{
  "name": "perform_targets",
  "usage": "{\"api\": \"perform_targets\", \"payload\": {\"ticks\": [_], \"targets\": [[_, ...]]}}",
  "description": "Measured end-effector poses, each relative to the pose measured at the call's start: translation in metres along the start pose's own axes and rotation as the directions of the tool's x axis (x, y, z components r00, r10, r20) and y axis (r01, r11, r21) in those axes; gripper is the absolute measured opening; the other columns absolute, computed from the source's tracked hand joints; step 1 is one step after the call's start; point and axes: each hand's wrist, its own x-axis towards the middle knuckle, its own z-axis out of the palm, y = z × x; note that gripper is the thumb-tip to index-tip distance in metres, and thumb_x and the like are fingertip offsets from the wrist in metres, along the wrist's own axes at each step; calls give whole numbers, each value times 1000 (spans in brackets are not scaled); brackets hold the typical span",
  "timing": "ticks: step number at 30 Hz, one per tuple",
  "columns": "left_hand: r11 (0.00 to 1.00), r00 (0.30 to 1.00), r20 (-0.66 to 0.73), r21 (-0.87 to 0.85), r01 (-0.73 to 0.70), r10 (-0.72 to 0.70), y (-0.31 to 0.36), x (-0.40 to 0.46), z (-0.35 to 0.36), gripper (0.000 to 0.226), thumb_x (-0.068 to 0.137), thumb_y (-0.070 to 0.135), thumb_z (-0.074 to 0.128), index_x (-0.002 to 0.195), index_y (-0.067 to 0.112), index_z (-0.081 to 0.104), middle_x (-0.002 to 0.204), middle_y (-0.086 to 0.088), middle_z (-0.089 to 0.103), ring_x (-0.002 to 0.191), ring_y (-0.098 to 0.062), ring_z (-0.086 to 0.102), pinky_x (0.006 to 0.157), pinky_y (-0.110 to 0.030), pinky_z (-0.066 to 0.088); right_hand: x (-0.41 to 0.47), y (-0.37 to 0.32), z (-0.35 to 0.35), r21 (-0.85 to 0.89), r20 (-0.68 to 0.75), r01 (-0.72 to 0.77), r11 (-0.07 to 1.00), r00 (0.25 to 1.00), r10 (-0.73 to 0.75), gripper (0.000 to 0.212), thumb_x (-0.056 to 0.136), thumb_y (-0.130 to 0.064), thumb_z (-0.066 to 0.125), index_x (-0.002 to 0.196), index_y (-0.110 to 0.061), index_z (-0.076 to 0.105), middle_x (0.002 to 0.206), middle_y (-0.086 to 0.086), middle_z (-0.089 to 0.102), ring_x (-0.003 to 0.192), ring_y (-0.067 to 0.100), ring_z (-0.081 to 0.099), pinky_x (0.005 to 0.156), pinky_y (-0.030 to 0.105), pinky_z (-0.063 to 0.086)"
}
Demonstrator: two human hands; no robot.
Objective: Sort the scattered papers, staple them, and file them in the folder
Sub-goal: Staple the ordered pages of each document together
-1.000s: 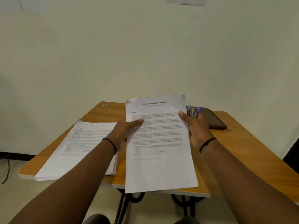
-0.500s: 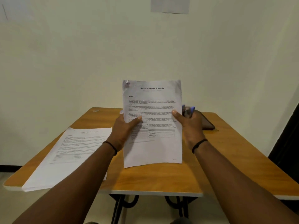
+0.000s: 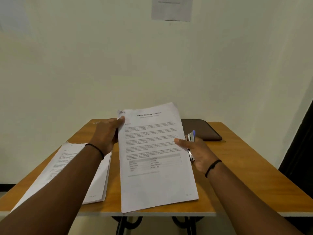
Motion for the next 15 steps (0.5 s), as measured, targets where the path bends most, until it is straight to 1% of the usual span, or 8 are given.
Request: {"api": "perform_targets", "payload": {"ticks": [3, 5, 7, 8, 9, 11, 13, 15], "targets": [[999, 998, -65, -49, 7, -10, -14, -3, 1, 19, 96, 17, 63, 92, -1, 66, 100, -20, 70, 91, -37, 66, 87, -49, 56, -4, 11, -4, -25, 3, -55, 998, 998, 55, 30, 86, -8, 72, 115, 2, 69, 110, 17, 73, 102, 35, 71, 94, 48, 55], [998, 996, -85, -66, -3, -2, -18, -5, 3, 18, 95, 15, 64, 83, 1, 64, 99, -22, 68, 91, -38, 64, 94, -55, 50, -5, 11, -4, -87, -50, -29, 996, 998, 25, 33, 83, -15, 76, 112, -1, 69, 107, 16, 74, 96, 32, 72, 91, 46, 56], [998, 996, -86, -61, -23, 18, -21, -7, 8, 22, 94, 14, 65, 76, 1, 61, 94, -22, 67, 89, -38, 63, 92, -55, 50, 0, 3, -3, -105, -130, 37, 994, 990, -51, 33, 80, -23, 80, 106, -5, 69, 99, 12, 75, 79, 23, 71, 75, 37, 58], [998, 996, -83, -53, -38, 33, -22, -8, 10, 24, 94, 13, 65, 74, 1, 60, 91, -22, 65, 88, -38, 62, 89, -53, 51, 3, -5, -2, -112, -171, 71, 991, 981, -90, 31, 80, -25, 80, 102, -8, 69, 95, 10, 74, 71, 20, 66, 64, 32, 53], [998, 996, -77, -45, -54, 51, -22, -9, 12, 25, 94, 13, 65, 73, 1, 58, 90, -22, 64, 86, -37, 61, 86, -51, 51, 8, -15, 1, -120, -198, 106, 987, 972, -129, 29, 80, -26, 80, 100, -9, 68, 94, 9, 73, 70, 22, 61, 59, 31, 49], [997, 996, -58, -32, -76, 74, -22, -10, 16, 24, 95, 14, 65, 75, 0, 60, 90, -23, 64, 85, -36, 60, 83, -49, 50, 17, -36, 7, -118, -228, 169, 978, 954, -193, 22, 83, -21, 79, 95, -8, 67, 100, 15, 72, 82, 30, 64, 72, 40, 55], [996, 996, -47, -38, -79, 78, -20, -11, 18, 21, 95, 14, 65, 79, 0, 64, 92, -24, 67, 84, -36, 62, 85, -51, 50, 20, -52, 14, -151, -257, 214, 965, 934, -248, 14, 84, -16, 78, 89, -10, 67, 98, 16, 72, 86, 30, 66, 86, 45, 56], [996, 997, -32, -59, -71, 69, -18, -13, 19, 19, 95, 13, 64, 81, 0, 66, 89, -20, 71, 80, -34, 66, 82, -46, 56, 20, -60, 18, -155, -280, 231, 960, 922, -267, 13, 83, -15, 78, 84, -12, 66, 93, 15, 71, 84, 28, 65, 87, 46, 55]]}}
